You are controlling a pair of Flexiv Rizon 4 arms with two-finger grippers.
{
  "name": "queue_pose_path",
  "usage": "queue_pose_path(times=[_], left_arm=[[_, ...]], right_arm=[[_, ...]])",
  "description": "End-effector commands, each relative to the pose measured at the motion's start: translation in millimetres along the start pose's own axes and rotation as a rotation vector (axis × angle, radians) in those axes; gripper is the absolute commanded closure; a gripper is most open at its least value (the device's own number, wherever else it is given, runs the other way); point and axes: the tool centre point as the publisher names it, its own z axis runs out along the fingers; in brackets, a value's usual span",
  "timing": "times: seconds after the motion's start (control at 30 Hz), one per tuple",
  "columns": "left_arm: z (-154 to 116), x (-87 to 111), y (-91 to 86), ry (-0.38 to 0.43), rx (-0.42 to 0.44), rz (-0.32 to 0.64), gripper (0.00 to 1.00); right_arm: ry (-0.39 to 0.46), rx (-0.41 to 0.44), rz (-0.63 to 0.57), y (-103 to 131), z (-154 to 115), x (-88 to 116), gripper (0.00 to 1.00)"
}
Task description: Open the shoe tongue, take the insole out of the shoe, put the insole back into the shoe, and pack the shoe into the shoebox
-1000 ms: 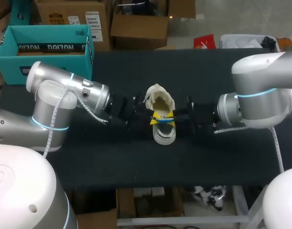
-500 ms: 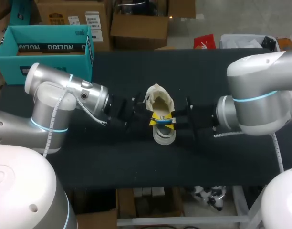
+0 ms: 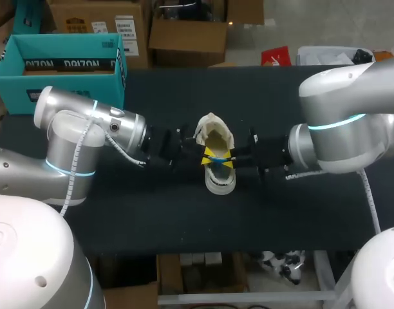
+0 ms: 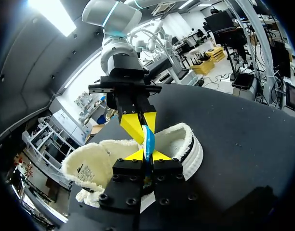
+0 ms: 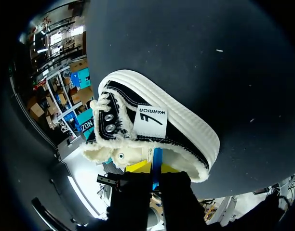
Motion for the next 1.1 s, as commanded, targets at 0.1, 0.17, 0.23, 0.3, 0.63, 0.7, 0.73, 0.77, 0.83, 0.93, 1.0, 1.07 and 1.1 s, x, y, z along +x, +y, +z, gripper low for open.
queue_pose_path(times=[0.1,0.17,0.23,0.3,0.63,0.7,0.73,0.77,0.83,0.93,1.0,1.07,1.1], left_arm=[[7.9,-12.2,16.1,0.011,0.021,-0.029,1.0],[4.7,-10.0,14.0,0.015,0.029,-0.031,0.72],[0.1,-6.1,8.9,0.026,0.05,-0.025,0.16],[-4.5,-2.6,3.6,0.032,0.054,-0.018,0.0],[-33.2,3.5,-25.5,0.066,0.098,-0.075,0.0],[-37.5,4.3,-29.4,0.078,0.089,-0.122,0.0],[-39.0,5.1,-30.8,0.092,0.082,-0.149,0.0],[-41.6,4.0,-31.6,0.083,0.077,-0.175,0.0],[-46.9,3.4,-33.7,0.09,0.075,-0.208,0.0],[-55.7,4.3,-38.1,0.089,0.062,-0.271,0.0],[-60.8,5.4,-41.7,0.093,0.046,-0.325,0.0],[-65.5,6.4,-45.3,0.084,0.045,-0.366,0.0],[-68.5,6.6,-47.9,0.087,0.044,-0.377,0.0]], right_arm=[[-0.015,0.016,0.013,22.3,12.4,1.3,1.0],[-0.014,0.016,0.014,22.1,12.4,1.1,1.0],[-0.014,0.013,0.014,20.6,10.0,-0.5,1.0],[-0.01,0.008,0.013,19.5,7.1,-2.5,1.0],[-0.06,-0.034,-0.039,9.5,0.4,-6.2,1.0],[-0.082,-0.038,-0.049,9.2,3.0,-8.4,1.0],[-0.09,-0.039,-0.049,9.5,4.2,-9.9,1.0],[-0.096,-0.038,-0.046,10.5,5.2,-11.3,1.0],[-0.105,-0.046,-0.054,11.5,6.1,-14.2,1.0],[-0.132,-0.064,-0.071,11.5,7.0,-18.2,1.0],[-0.153,-0.067,-0.077,11.6,8.2,-20.1,1.0],[-0.172,-0.074,-0.078,12.5,9.0,-21.9,0.93],[-0.182,-0.08,-0.081,12.9,9.3,-22.9,0.84]])
